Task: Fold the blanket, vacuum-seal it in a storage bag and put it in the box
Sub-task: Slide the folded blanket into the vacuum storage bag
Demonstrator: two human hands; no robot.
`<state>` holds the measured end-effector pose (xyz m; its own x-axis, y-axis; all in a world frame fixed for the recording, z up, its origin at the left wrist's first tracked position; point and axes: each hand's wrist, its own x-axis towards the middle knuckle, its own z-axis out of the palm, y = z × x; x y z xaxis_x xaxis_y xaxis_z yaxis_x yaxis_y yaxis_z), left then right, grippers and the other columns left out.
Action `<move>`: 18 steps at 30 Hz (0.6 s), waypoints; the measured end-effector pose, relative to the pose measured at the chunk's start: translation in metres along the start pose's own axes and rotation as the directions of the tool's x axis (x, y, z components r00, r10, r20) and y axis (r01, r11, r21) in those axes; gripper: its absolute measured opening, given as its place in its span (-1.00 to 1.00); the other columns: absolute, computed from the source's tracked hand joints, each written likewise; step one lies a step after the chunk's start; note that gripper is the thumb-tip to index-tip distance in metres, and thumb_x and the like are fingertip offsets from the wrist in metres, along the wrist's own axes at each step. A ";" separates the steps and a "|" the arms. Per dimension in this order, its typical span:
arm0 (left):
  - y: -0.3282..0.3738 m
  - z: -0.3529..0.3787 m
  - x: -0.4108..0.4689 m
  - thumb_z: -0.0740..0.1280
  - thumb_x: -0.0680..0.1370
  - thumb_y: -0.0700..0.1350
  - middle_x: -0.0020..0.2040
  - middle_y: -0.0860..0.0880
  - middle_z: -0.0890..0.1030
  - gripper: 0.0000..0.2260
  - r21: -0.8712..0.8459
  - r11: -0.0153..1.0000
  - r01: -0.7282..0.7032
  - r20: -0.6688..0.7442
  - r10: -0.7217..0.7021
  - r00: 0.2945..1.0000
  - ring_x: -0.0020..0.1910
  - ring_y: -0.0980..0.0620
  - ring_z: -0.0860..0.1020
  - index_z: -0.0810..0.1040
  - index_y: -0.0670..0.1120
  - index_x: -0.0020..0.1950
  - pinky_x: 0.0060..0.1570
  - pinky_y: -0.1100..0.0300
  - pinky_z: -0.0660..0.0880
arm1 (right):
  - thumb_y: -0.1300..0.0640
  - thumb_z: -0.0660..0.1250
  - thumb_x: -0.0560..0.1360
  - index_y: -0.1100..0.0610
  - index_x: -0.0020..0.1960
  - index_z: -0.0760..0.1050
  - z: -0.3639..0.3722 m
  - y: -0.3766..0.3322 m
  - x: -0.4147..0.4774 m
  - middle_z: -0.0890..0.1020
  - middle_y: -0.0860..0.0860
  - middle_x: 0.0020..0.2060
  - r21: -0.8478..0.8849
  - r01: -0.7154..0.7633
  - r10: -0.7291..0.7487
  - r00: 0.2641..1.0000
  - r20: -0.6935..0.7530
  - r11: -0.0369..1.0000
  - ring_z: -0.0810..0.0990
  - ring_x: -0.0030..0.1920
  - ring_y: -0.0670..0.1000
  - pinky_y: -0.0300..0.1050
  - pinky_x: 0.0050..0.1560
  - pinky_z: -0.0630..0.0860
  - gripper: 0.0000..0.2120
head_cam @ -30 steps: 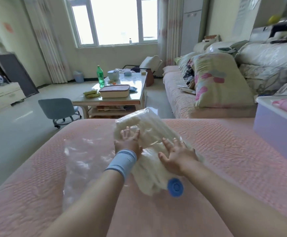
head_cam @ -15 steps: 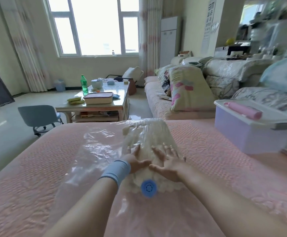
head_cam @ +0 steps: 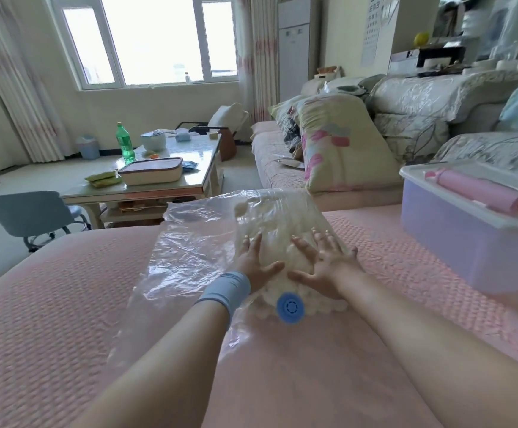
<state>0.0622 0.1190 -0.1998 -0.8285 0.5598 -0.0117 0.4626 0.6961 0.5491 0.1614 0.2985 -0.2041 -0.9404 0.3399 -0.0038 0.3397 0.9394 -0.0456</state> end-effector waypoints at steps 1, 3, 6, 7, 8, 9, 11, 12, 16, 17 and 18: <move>0.000 -0.001 0.008 0.35 0.50 0.22 0.60 -0.04 -0.11 -0.16 0.000 1.000 -0.010 0.001 0.010 1.000 0.57 -0.07 -0.05 -0.11 0.11 0.58 0.51 -0.02 0.02 | -0.66 -0.11 0.33 -0.41 0.50 -0.37 -0.005 0.004 0.011 -0.28 -0.01 0.61 -0.054 -0.026 0.027 1.000 0.000 0.998 -0.23 0.61 0.14 0.54 0.42 -0.06 -0.14; 0.000 -0.004 0.014 0.36 0.50 0.18 0.60 -0.03 -0.08 -0.19 0.053 0.998 -0.024 -0.003 0.024 1.000 0.56 -0.09 -0.02 -0.07 0.11 0.58 0.51 -0.04 0.05 | -0.62 -0.11 0.38 -0.30 0.53 -0.42 -0.015 0.005 0.023 -0.32 0.08 0.59 -0.134 -0.099 0.100 0.995 -0.005 0.986 -0.23 0.60 0.20 0.54 0.41 -0.03 -0.11; 0.001 -0.007 0.009 0.27 0.54 0.24 0.59 -0.07 -0.01 -0.27 0.116 0.992 0.053 0.035 -0.057 0.998 0.52 -0.17 0.16 -0.05 0.14 0.58 0.45 -0.09 0.21 | -0.49 -0.04 0.52 -0.15 0.57 -0.42 -0.026 -0.008 0.020 -0.29 0.18 0.59 -0.115 -0.198 0.194 0.980 -0.044 0.974 -0.16 0.60 0.26 0.47 0.43 0.09 -0.14; 0.001 -0.007 0.004 0.20 0.55 0.27 0.59 -0.09 0.01 -0.30 0.142 0.986 0.092 0.053 -0.101 0.994 0.50 -0.18 0.20 -0.05 0.12 0.58 0.42 -0.09 0.25 | -0.43 -0.01 0.56 -0.12 0.59 -0.37 -0.027 -0.013 0.013 -0.24 0.19 0.60 -0.092 -0.206 0.198 0.976 -0.087 0.974 -0.11 0.60 0.26 0.43 0.42 0.14 -0.17; 0.001 -0.006 -0.001 0.14 0.56 0.30 0.59 -0.11 0.02 -0.31 0.160 0.979 0.125 0.060 -0.137 0.989 0.51 -0.18 0.21 -0.06 0.12 0.58 0.43 -0.10 0.25 | -0.38 0.02 0.58 -0.10 0.61 -0.29 -0.026 -0.018 0.005 -0.18 0.20 0.60 -0.072 -0.194 0.181 0.972 -0.149 0.978 -0.06 0.58 0.26 0.40 0.41 0.19 -0.21; -0.001 -0.005 -0.008 0.10 0.55 0.34 0.59 -0.11 0.01 -0.31 0.157 0.976 0.148 0.064 -0.160 0.985 0.52 -0.17 0.18 -0.08 0.13 0.58 0.44 -0.11 0.22 | -0.33 0.05 0.60 -0.11 0.61 -0.19 -0.023 -0.022 -0.005 -0.11 0.20 0.59 -0.047 -0.165 0.151 0.964 -0.216 0.985 -0.01 0.56 0.25 0.38 0.39 0.23 -0.27; -0.008 0.003 -0.028 0.09 0.49 0.42 0.60 -0.09 -0.04 -0.24 0.139 0.975 0.176 0.103 -0.191 0.976 0.54 -0.17 0.10 -0.17 0.20 0.56 0.47 -0.12 0.13 | -0.29 0.08 0.59 -0.18 0.58 -0.06 -0.010 -0.028 -0.025 -0.04 0.17 0.55 0.017 -0.113 0.113 0.953 -0.283 0.994 0.01 0.53 0.22 0.38 0.35 0.26 -0.36; -0.014 0.009 -0.039 0.09 0.44 0.47 0.60 -0.07 -0.09 -0.19 0.168 0.967 0.193 0.133 -0.217 0.967 0.55 -0.19 0.03 -0.23 0.24 0.54 0.48 -0.17 0.08 | -0.31 0.08 0.57 -0.22 0.57 -0.07 -0.003 -0.028 -0.033 -0.07 0.15 0.55 0.046 -0.117 0.125 0.961 -0.247 0.992 -0.03 0.53 0.21 0.40 0.34 0.24 -0.36; -0.038 0.019 -0.077 0.05 0.34 0.57 0.57 -0.02 -0.28 -0.06 0.321 0.898 0.300 0.231 -0.382 0.895 0.55 -0.16 -0.25 -0.32 0.20 0.53 0.47 -0.27 -0.17 | -0.45 0.05 0.53 -0.38 0.52 -0.33 0.019 -0.010 -0.055 -0.37 0.04 0.58 0.175 -0.228 0.208 0.970 0.125 0.958 -0.32 0.58 0.19 0.59 0.37 -0.02 -0.26; -0.039 0.015 -0.082 0.06 0.35 0.56 0.57 -0.03 -0.27 -0.05 0.343 0.890 0.298 0.266 -0.397 0.878 0.55 -0.15 -0.25 -0.31 0.17 0.54 0.47 -0.26 -0.19 | -0.46 0.06 0.52 -0.41 0.50 -0.37 0.017 -0.004 -0.059 -0.41 0.01 0.57 0.216 -0.234 0.194 0.962 0.191 0.948 -0.35 0.58 0.18 0.59 0.38 -0.06 -0.25; -0.037 0.008 -0.084 0.08 0.34 0.56 0.58 -0.03 -0.26 -0.04 0.353 0.884 0.306 0.279 -0.412 0.868 0.55 -0.17 -0.24 -0.30 0.16 0.54 0.47 -0.28 -0.16 | -0.47 0.07 0.52 -0.43 0.48 -0.38 0.014 0.001 -0.060 -0.42 -0.01 0.56 0.245 -0.234 0.178 0.957 0.230 0.941 -0.35 0.58 0.16 0.58 0.40 -0.08 -0.24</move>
<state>0.1173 0.0497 -0.2256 -0.8214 0.3244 -0.4690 0.2667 0.9455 0.1869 0.2185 0.2784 -0.2176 -0.8420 0.4825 -0.2413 0.5368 0.7936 -0.2864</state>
